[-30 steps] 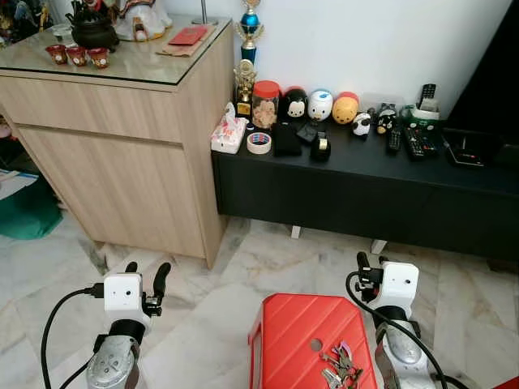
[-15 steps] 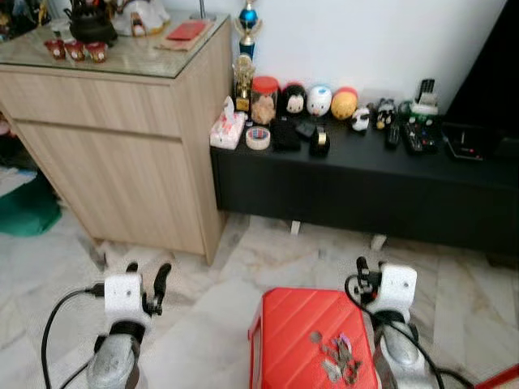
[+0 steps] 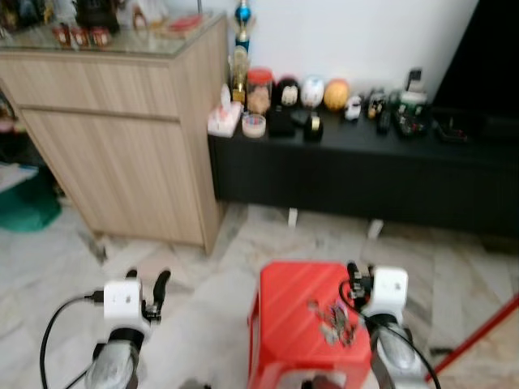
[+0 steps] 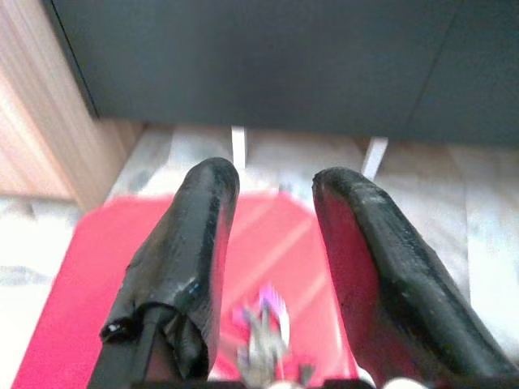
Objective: Hang keys on a hook
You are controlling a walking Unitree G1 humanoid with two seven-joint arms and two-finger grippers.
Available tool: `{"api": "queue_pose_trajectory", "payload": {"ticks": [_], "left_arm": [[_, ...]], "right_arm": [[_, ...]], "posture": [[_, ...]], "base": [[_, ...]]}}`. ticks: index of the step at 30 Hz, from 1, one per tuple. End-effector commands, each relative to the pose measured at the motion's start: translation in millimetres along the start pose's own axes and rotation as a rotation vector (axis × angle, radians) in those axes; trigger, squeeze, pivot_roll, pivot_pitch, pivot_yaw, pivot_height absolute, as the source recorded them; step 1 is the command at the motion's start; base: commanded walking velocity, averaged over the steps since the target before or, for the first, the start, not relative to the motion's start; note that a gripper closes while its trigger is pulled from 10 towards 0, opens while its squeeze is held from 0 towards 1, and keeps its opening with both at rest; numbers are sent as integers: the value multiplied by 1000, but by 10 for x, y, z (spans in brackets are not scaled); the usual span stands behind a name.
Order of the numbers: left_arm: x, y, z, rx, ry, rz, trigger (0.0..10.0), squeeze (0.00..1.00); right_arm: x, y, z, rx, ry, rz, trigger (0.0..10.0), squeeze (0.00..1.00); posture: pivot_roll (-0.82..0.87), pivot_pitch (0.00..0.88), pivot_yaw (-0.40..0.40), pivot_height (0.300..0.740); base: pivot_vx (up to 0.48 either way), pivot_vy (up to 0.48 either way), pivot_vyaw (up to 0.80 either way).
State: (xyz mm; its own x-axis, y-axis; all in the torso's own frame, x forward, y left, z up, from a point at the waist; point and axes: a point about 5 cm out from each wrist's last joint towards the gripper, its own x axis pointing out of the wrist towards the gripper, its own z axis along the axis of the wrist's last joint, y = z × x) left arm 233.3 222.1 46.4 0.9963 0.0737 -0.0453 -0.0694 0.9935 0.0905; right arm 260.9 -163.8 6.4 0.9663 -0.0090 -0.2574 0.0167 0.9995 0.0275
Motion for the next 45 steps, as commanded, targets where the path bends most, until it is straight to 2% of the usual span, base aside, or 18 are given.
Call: {"api": "queue_pose_trajectory", "payload": {"ticks": [1,5,18,30,33,38,45], "left_arm": [[23,-50,8,5,7,-17,10000,0],[31,-69,7,5,10,-25,10000,0],[33,-121,-15,-4,24,-48,10000,0],[14,-106,-35,-6,36,-47,10000,0],[7,-109,-42,-8,39,-44,10000,0],[11,-116,-37,-11,38,-45,10000,0],[13,-124,-40,-14,45,-51,10000,0]], "right_arm": [[29,11,-7,6,23,25,10000,0],[39,44,-26,-1,47,60,10000,0],[36,33,-114,-3,98,57,10000,0],[27,40,-123,-3,88,69,10000,0],[31,48,-170,-26,139,80,10000,0],[31,38,-133,-11,98,71,10000,0],[30,55,-170,-23,126,83,10000,0]], "posture": [[65,7,-26,645],[64,4,-26,645],[60,0,-23,645],[66,9,-29,645],[67,14,-32,635],[66,17,-31,625],[66,21,-32,625]], "base": [[0,0,0],[0,0,0],[0,0,0],[0,0,0],[0,0,0],[0,0,0],[0,0,0]]}}
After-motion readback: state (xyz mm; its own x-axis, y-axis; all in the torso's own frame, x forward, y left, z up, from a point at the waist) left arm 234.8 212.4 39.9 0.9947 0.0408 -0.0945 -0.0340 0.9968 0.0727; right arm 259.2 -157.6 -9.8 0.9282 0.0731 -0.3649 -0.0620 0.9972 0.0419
